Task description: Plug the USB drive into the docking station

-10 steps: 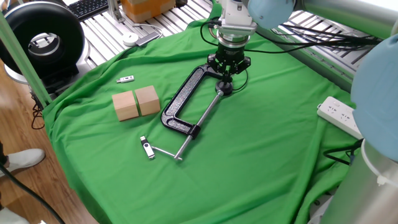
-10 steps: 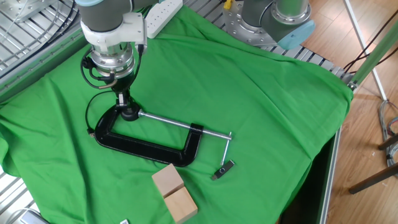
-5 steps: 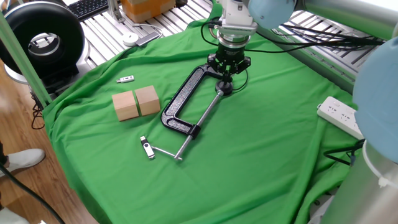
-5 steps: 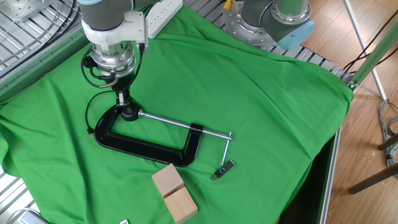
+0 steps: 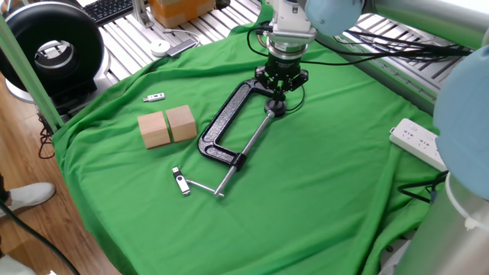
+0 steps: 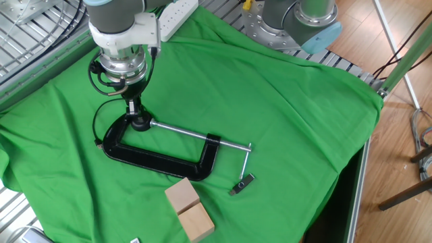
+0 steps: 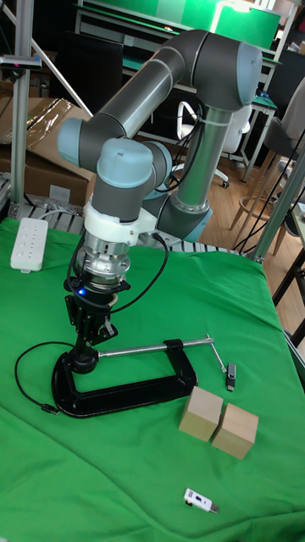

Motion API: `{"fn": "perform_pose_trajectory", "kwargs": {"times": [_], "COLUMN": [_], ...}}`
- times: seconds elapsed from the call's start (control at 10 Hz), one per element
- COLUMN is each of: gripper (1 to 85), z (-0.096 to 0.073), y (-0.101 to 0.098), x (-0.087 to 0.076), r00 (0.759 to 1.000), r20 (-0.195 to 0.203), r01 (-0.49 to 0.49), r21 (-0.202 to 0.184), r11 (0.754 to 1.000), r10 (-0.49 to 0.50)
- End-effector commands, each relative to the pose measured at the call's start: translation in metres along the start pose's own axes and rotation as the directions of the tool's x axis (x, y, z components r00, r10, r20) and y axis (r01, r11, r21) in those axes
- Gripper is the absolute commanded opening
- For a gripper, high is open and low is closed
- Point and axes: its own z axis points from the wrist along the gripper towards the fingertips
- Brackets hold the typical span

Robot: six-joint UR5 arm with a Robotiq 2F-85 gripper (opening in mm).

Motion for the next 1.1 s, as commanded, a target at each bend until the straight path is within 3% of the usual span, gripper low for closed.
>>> {"fn": "perform_pose_trajectory", "kwargs": {"times": [0.0, 0.3, 0.7, 1.0], "gripper": [1.7, 1.7, 1.7, 1.7], "z": [-0.005, 0.003, -0.009, -0.003], "y": [-0.003, -0.001, 0.002, 0.001], "x": [-0.005, -0.003, 0.002, 0.002], "r00": [1.0, 1.0, 1.0, 1.0], "r20": [0.013, 0.027, 0.022, 0.03], "r01": [-0.014, -0.011, -0.003, -0.008], "r21": [0.0, 0.018, 0.013, 0.015], "r11": [1.0, 1.0, 1.0, 1.0], "r10": [0.014, 0.011, 0.003, 0.008]}}
